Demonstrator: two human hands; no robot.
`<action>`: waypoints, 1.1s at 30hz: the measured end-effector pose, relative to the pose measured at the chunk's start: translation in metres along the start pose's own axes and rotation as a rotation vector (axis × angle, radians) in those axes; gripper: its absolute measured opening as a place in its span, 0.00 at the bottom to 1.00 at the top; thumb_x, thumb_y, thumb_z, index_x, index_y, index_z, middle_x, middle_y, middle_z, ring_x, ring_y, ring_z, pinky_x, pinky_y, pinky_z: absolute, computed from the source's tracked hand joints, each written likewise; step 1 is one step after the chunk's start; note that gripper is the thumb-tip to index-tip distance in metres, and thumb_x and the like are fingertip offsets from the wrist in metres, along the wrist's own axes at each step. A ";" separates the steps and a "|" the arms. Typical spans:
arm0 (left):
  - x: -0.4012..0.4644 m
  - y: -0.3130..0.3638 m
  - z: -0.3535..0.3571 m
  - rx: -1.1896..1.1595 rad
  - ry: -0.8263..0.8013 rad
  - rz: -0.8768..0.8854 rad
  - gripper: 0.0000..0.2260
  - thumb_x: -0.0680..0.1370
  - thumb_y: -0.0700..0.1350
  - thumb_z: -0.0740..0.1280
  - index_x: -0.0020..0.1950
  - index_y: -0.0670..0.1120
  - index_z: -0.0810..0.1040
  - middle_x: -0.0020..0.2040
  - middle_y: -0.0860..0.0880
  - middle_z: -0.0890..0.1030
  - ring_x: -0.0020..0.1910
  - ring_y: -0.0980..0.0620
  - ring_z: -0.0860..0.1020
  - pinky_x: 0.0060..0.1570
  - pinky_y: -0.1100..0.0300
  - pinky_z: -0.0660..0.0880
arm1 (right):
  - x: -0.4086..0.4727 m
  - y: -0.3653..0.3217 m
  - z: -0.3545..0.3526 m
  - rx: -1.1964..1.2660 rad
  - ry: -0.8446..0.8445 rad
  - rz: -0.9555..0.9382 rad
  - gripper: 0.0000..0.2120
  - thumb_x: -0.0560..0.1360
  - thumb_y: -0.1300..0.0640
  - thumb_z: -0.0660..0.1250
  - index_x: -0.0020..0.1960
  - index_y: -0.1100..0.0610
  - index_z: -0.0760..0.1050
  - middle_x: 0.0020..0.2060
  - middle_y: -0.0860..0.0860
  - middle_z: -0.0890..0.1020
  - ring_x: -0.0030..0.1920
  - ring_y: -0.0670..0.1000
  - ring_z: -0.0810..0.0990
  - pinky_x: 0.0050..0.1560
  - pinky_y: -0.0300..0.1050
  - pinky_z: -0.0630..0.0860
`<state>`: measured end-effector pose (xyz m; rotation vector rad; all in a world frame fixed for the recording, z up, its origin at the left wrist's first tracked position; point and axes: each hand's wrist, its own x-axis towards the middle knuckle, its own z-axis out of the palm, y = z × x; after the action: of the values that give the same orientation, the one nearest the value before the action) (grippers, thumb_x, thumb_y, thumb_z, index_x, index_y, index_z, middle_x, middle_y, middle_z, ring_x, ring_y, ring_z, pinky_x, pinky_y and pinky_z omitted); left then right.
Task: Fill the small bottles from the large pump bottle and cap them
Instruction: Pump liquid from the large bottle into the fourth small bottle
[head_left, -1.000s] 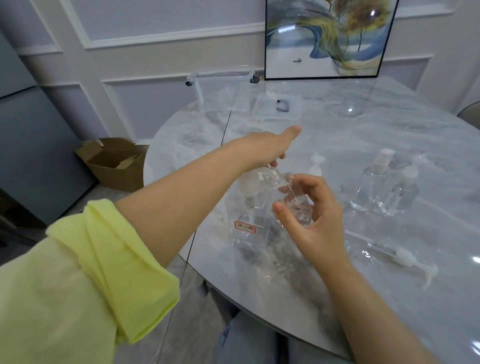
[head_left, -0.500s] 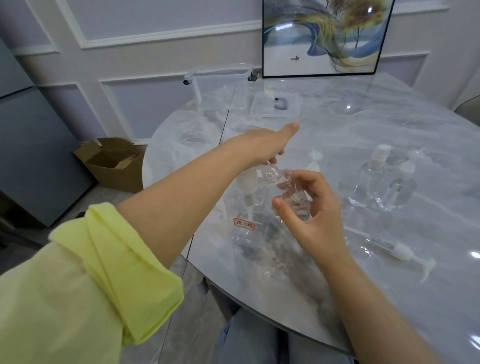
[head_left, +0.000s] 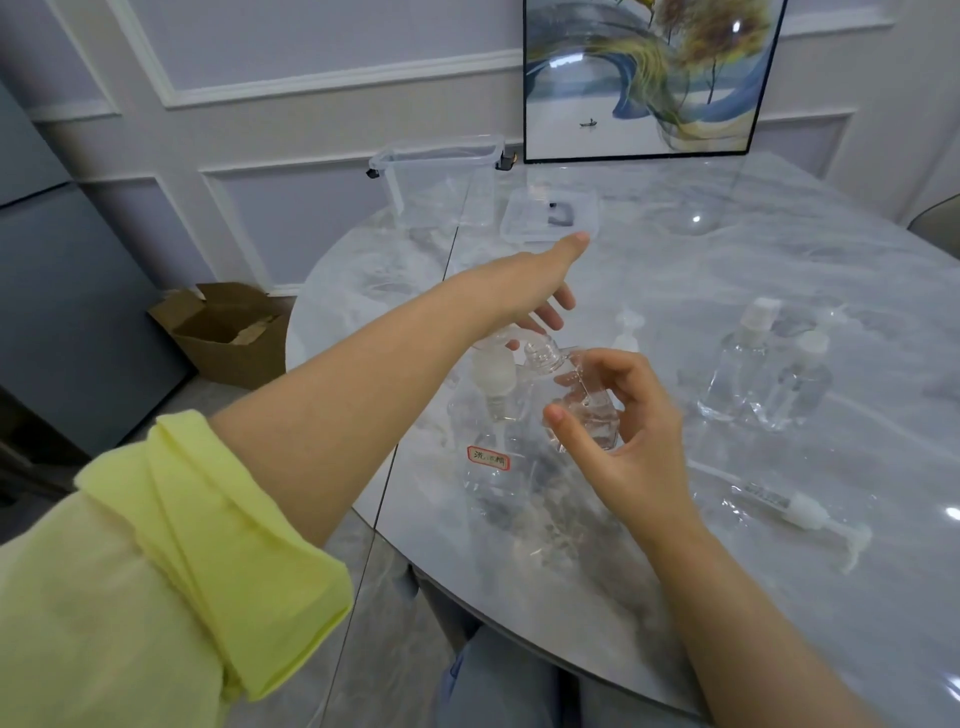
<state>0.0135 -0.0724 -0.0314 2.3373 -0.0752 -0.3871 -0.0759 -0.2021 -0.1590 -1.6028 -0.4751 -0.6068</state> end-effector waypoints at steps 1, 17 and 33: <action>0.001 -0.001 0.000 -0.001 0.002 -0.001 0.33 0.82 0.69 0.46 0.58 0.48 0.81 0.54 0.48 0.85 0.53 0.49 0.83 0.42 0.56 0.70 | 0.000 -0.001 0.000 0.000 0.001 0.003 0.18 0.72 0.55 0.76 0.59 0.48 0.75 0.52 0.44 0.81 0.53 0.51 0.82 0.52 0.40 0.79; 0.003 -0.005 0.006 0.040 -0.014 -0.025 0.33 0.81 0.70 0.47 0.57 0.48 0.82 0.52 0.48 0.85 0.55 0.48 0.82 0.59 0.49 0.71 | 0.001 0.001 0.001 0.000 0.004 -0.020 0.18 0.71 0.57 0.77 0.58 0.49 0.76 0.50 0.41 0.81 0.52 0.49 0.81 0.53 0.35 0.76; 0.002 -0.007 0.007 0.049 0.024 0.001 0.33 0.81 0.71 0.47 0.57 0.49 0.82 0.53 0.49 0.85 0.53 0.50 0.83 0.61 0.49 0.72 | 0.001 0.003 0.001 0.011 -0.001 -0.008 0.17 0.72 0.57 0.77 0.58 0.52 0.76 0.50 0.39 0.80 0.52 0.48 0.81 0.54 0.35 0.75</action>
<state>0.0131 -0.0725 -0.0410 2.3897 -0.0745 -0.3604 -0.0727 -0.2015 -0.1610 -1.5912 -0.4856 -0.6083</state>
